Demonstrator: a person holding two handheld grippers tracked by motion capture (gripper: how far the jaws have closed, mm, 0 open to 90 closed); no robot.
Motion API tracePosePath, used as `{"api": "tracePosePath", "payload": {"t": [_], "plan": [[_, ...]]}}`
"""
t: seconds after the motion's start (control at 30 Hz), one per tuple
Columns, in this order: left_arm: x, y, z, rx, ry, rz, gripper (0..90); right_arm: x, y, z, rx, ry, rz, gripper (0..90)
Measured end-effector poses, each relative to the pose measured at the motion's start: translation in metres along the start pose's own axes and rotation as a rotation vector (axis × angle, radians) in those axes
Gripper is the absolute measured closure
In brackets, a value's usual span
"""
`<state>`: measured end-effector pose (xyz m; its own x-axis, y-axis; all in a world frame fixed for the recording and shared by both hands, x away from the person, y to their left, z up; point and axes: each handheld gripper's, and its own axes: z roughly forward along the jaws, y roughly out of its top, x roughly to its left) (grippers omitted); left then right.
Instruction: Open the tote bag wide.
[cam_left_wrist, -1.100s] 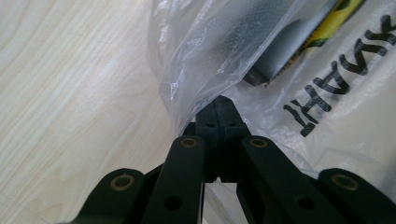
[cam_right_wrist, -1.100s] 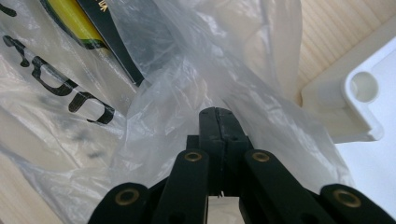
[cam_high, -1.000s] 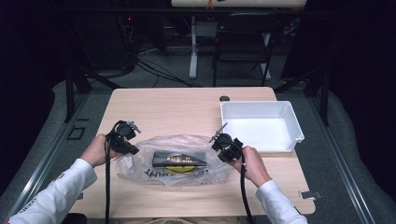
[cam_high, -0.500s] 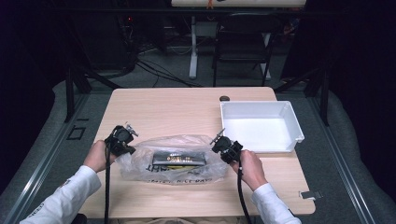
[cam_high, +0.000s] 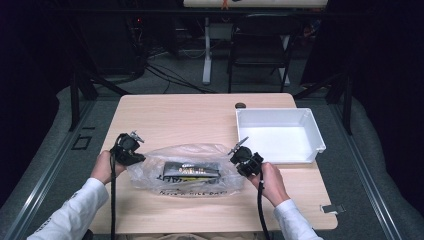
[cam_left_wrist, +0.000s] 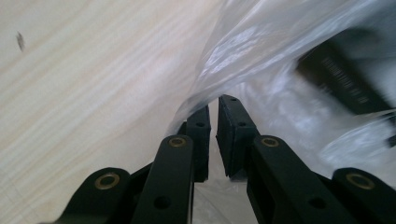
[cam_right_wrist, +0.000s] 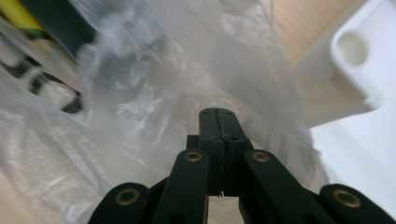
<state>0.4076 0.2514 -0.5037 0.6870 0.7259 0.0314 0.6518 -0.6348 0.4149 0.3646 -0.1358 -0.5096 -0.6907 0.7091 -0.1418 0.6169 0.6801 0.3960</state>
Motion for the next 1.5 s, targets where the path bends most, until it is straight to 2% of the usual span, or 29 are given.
{"api": "tracePosePath", "payload": {"t": [0.03,0.07,0.1,0.13,0.2,0.27,0.33,0.37,0.4,0.43,0.47,0.5,0.53,0.57,0.63,0.67,0.7,0.77,0.83,0.87,1.03,1.1,1.17,1.23,1.27,1.3,1.37,1.43,1.5], "plan": [[0.000,0.000,0.000,0.000,0.000,0.000,82.4,0.000,0.000,0.000,0.000,0.000,0.000,90.0],[0.000,0.005,-0.012,-0.034,-0.004,0.003,81.2,0.001,0.004,-0.010,-0.034,0.031,-0.003,90.0],[0.000,0.005,-0.012,-0.034,-0.004,0.003,80.7,0.001,0.004,-0.010,-0.034,0.031,-0.003,90.0],[-0.001,0.009,-0.019,-0.047,-0.021,0.014,80.0,0.004,0.009,-0.019,-0.064,0.042,-0.011,90.0],[-0.003,0.013,-0.028,-0.068,-0.016,0.023,80.0,0.006,0.011,-0.023,-0.075,0.046,-0.017,90.0],[-0.006,0.018,-0.036,-0.088,-0.033,0.034,79.5,0.011,0.017,-0.030,-0.101,0.064,-0.037,90.0],[-0.010,0.022,-0.040,-0.086,-0.039,0.055,78.8,0.016,0.021,-0.036,-0.123,0.079,-0.065,90.0],[-0.012,0.023,-0.040,-0.085,-0.039,0.060,78.7,0.023,0.025,-0.038,-0.138,0.124,-0.082,90.0],[-0.016,0.025,-0.038,-0.062,-0.046,0.081,78.7,0.026,0.026,-0.038,-0.147,0.133,-0.091,90.0],[-0.016,0.025,-0.038,-0.062,-0.046,0.081,78.6,0.026,0.026,-0.038,-0.147,0.133,-0.091,90.0],[-0.016,0.026,-0.037,-0.055,-0.049,0.088,78.6,0.034,0.028,-0.038,-0.147,0.162,-0.128,90.0],[-0.017,0.026,-0.035,-0.047,-0.052,0.090,78.7,0.037,0.029,-0.037,-0.147,0.185,-0.141,90.0],[-0.018,0.027,-0.033,-0.038,-0.056,0.097,78.7,0.037,0.029,-0.037,-0.147,0.185,-0.141,90.0],[-0.019,0.027,-0.031,-0.035,-0.058,0.097,78.7,0.041,0.032,-0.033,-0.130,0.179,-0.170,90.0],[-0.020,0.028,-0.027,-0.024,-0.073,0.100,78.8,0.041,0.034,-0.030,-0.130,0.177,-0.168,90.0],[-0.021,0.028,-0.025,-0.020,-0.076,0.100,79.9,0.039,0.038,-0.022,-0.099,0.148,-0.180,90.0],[-0.023,0.028,-0.022,-0.009,-0.075,0.103,79.9,0.039,0.038,-0.022,-0.099,0.148,-0.180,90.0],[-0.024,0.027,-0.014,0.007,-0.069,0.100,83.7,0.033,0.041,-0.009,-0.075,0.086,-0.159,90.0],[-0.022,0.026,-0.009,0.014,-0.063,0.093,85.6,0.028,0.041,-0.002,-0.073,0.076,-0.130,90.0],[-0.022,0.026,-0.009,0.014,-0.063,0.093,86.7,0.028,0.041,-0.002,-0.073,0.076,-0.130,90.0],[-0.021,0.024,0.008,0.027,-0.039,0.076,89.6,0.014,0.041,0.016,-0.070,-0.020,-0.054,90.0],[-0.020,0.024,0.014,0.024,-0.023,0.064,89.6,0.013,0.041,0.019,-0.068,-0.032,-0.044,90.0],[-0.019,0.024,0.018,0.033,-0.010,0.056,89.6,0.008,0.040,0.026,-0.037,-0.074,-0.019,90.0],[-0.016,0.024,0.024,0.037,0.004,0.039,89.6,0.006,0.038,0.030,-0.037,-0.079,0.004,90.0],[-0.016,0.024,0.024,0.037,0.004,0.039,89.6,0.004,0.037,0.031,-0.016,-0.085,0.007,90.0],[-0.014,0.024,0.027,0.036,0.005,0.017,89.6,0.003,0.035,0.033,-0.018,-0.090,0.020,90.0],[-0.011,0.023,0.031,0.039,0.013,0.005,89.6,0.001,0.032,0.036,0.002,-0.093,0.026,90.0],[-0.010,0.022,0.033,0.047,0.011,0.001,89.8,0.001,0.030,0.037,-0.007,-0.096,0.036,90.0],[-0.009,0.021,0.036,0.052,0.030,-0.001,89.8,-0.001,0.027,0.039,-0.001,-0.102,0.047,90.0]]}}
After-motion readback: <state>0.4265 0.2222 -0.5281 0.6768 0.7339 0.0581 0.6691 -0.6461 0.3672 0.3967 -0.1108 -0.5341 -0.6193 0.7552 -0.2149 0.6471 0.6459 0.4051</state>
